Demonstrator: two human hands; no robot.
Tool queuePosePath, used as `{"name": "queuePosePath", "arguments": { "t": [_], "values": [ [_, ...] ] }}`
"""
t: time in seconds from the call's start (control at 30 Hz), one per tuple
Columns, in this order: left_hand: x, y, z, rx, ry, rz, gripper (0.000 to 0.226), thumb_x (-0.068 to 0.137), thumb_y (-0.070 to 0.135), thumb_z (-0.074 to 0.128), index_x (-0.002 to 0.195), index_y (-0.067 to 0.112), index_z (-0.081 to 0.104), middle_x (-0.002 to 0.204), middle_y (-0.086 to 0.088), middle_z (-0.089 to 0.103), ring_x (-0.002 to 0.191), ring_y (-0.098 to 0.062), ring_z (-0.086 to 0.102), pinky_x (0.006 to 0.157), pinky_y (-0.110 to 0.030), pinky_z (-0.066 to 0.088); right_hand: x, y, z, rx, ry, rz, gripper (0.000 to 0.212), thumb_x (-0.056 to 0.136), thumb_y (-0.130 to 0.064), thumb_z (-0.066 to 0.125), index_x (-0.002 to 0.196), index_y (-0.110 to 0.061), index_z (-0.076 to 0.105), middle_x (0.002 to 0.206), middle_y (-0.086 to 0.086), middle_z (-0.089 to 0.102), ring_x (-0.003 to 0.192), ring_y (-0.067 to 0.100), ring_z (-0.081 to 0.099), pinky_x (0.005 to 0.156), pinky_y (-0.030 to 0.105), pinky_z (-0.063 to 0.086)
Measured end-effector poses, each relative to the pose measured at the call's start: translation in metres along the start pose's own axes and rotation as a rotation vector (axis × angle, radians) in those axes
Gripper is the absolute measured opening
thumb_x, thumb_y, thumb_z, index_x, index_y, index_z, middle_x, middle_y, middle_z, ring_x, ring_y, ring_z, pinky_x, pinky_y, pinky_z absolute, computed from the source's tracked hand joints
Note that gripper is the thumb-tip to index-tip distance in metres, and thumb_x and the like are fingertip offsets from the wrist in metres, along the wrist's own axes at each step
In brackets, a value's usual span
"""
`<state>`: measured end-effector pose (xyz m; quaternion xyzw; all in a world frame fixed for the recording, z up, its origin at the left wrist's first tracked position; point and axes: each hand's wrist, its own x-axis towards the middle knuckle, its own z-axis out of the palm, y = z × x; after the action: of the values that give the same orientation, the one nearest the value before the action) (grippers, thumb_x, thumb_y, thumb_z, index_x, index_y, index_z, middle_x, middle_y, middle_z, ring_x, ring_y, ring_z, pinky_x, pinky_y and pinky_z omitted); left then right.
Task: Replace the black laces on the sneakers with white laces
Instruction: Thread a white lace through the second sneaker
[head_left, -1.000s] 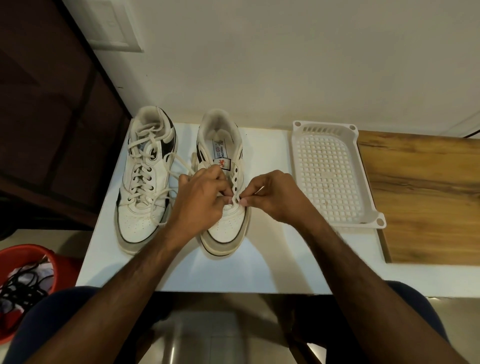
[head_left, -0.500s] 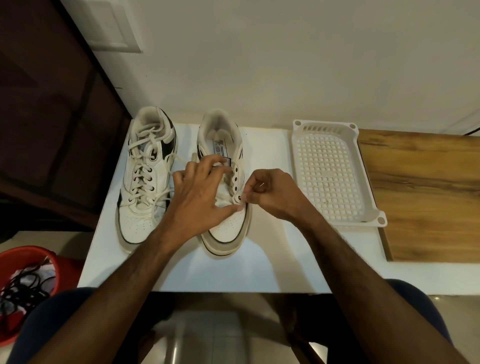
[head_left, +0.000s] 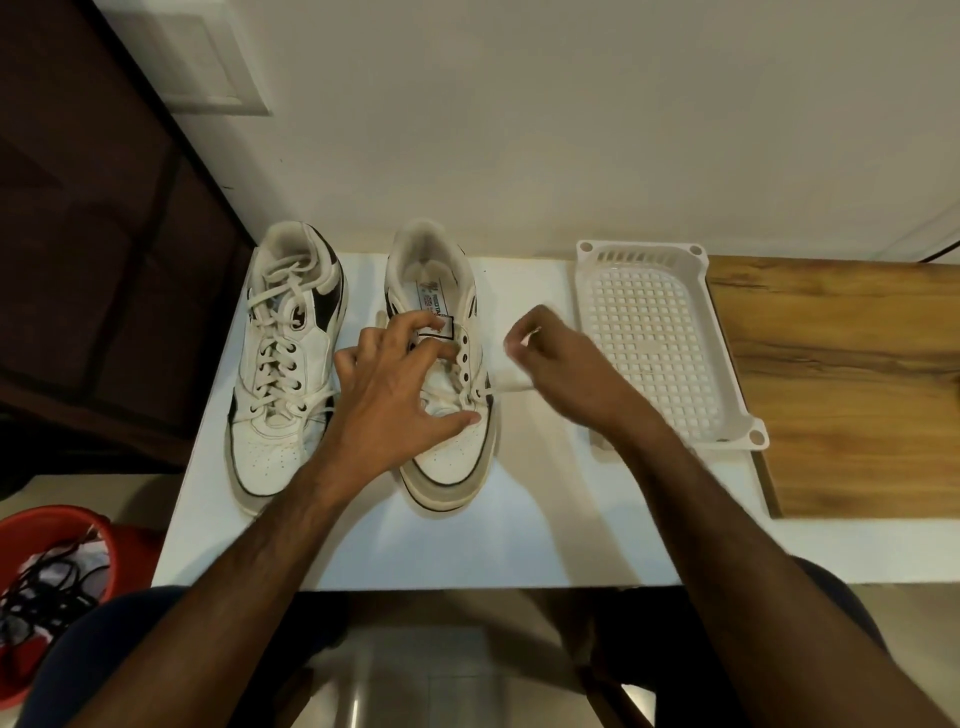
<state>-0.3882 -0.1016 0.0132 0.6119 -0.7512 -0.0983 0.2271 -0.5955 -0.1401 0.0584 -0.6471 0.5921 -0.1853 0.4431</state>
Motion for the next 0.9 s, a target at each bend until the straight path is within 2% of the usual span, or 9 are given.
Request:
{"name": "queuePosePath", "arguments": {
  "t": [0.1, 0.23, 0.3, 0.4, 0.47, 0.53, 0.67, 0.83, 0.9],
  "values": [
    [0.0, 0.0, 0.001, -0.002, 0.021, -0.002, 0.069, 0.061, 0.073, 0.077, 0.114, 0.032, 0.064, 0.144, 0.015, 0.041, 0.118, -0.018, 0.039, 0.087, -0.037, 0.024, 0.004, 0.003, 0.015, -0.298, -0.253, -0.002, 0.028, 0.099, -0.048, 0.058, 0.099, -0.02, 0.063, 0.098, 0.0, 0.067, 0.088, 0.014, 0.061, 0.069, 0.025, 0.043],
    [0.0, 0.0, 0.001, -0.006, 0.017, -0.01, 0.07, 0.06, 0.072, 0.08, 0.115, 0.032, 0.064, 0.144, 0.015, 0.041, 0.118, -0.017, 0.038, 0.088, -0.036, 0.022, 0.005, 0.004, 0.008, -0.319, -0.266, -0.142, 0.018, 0.1, -0.029, 0.062, 0.09, -0.015, 0.068, 0.1, 0.003, 0.069, 0.095, 0.019, 0.064, 0.088, 0.036, 0.05],
    [0.0, 0.0, 0.001, -0.008, 0.014, -0.009, 0.07, 0.058, 0.068, 0.083, 0.115, 0.032, 0.064, 0.144, 0.016, 0.04, 0.118, -0.017, 0.037, 0.087, -0.036, 0.022, 0.003, 0.001, -0.002, -0.057, -0.205, -0.234, 0.018, 0.1, -0.018, 0.06, 0.085, -0.01, 0.068, 0.102, 0.005, 0.063, 0.1, 0.016, 0.061, 0.092, 0.032, 0.048],
    [0.0, -0.001, 0.001, -0.021, 0.017, 0.0, 0.069, 0.058, 0.066, 0.085, 0.115, 0.032, 0.065, 0.143, 0.016, 0.041, 0.118, -0.016, 0.037, 0.087, -0.037, 0.022, -0.004, -0.013, -0.024, 0.785, -0.143, -0.411, 0.027, 0.1, -0.007, 0.047, 0.075, -0.008, 0.057, 0.098, 0.008, 0.061, 0.1, 0.02, 0.059, 0.088, 0.029, 0.046],
    [0.0, -0.001, 0.0, -0.022, 0.021, 0.007, 0.07, 0.058, 0.065, 0.086, 0.115, 0.031, 0.065, 0.143, 0.014, 0.042, 0.118, -0.016, 0.037, 0.087, -0.036, 0.021, -0.007, -0.02, -0.032, 1.207, -0.123, -0.31, 0.03, 0.099, -0.01, 0.042, 0.069, -0.011, 0.049, 0.076, 0.008, 0.058, 0.076, 0.024, 0.058, 0.077, 0.032, 0.046],
    [0.0, -0.002, -0.001, -0.02, 0.022, 0.004, 0.07, 0.058, 0.065, 0.086, 0.115, 0.031, 0.065, 0.143, 0.015, 0.042, 0.118, -0.016, 0.037, 0.088, -0.037, 0.022, -0.005, -0.017, -0.027, 1.033, -0.032, -0.158, 0.028, 0.097, -0.017, 0.049, 0.07, -0.013, 0.046, 0.061, 0.001, 0.044, 0.055, 0.016, 0.042, 0.059, 0.028, 0.039],
    [0.001, -0.001, 0.0, -0.003, 0.023, 0.0, 0.07, 0.057, 0.067, 0.084, 0.114, 0.031, 0.064, 0.143, 0.016, 0.041, 0.118, -0.015, 0.035, 0.088, -0.036, 0.021, 0.001, -0.001, -0.006, -0.14, -0.096, -0.117, 0.016, 0.095, -0.029, 0.068, 0.092, -0.014, 0.071, 0.071, -0.014, 0.057, 0.059, 0.0, 0.05, 0.058, 0.01, 0.036],
    [0.001, -0.001, 0.001, 0.001, 0.017, -0.003, 0.072, 0.058, 0.069, 0.082, 0.115, 0.031, 0.063, 0.143, 0.016, 0.041, 0.117, -0.018, 0.039, 0.087, -0.037, 0.022, 0.004, 0.002, 0.008, -0.385, -0.183, -0.157, 0.018, 0.091, -0.025, 0.075, 0.091, -0.008, 0.074, 0.083, -0.006, 0.058, 0.074, 0.005, 0.055, 0.069, 0.017, 0.04],
    [0.001, -0.001, 0.0, 0.001, 0.012, -0.004, 0.072, 0.059, 0.069, 0.083, 0.116, 0.031, 0.063, 0.144, 0.016, 0.04, 0.118, -0.017, 0.037, 0.087, -0.037, 0.022, 0.003, -0.003, 0.002, -0.156, -0.208, -0.212, 0.011, 0.091, -0.017, 0.073, 0.087, -0.008, 0.071, 0.092, -0.002, 0.059, 0.08, 0.005, 0.054, 0.075, 0.019, 0.039]
  ]
}}
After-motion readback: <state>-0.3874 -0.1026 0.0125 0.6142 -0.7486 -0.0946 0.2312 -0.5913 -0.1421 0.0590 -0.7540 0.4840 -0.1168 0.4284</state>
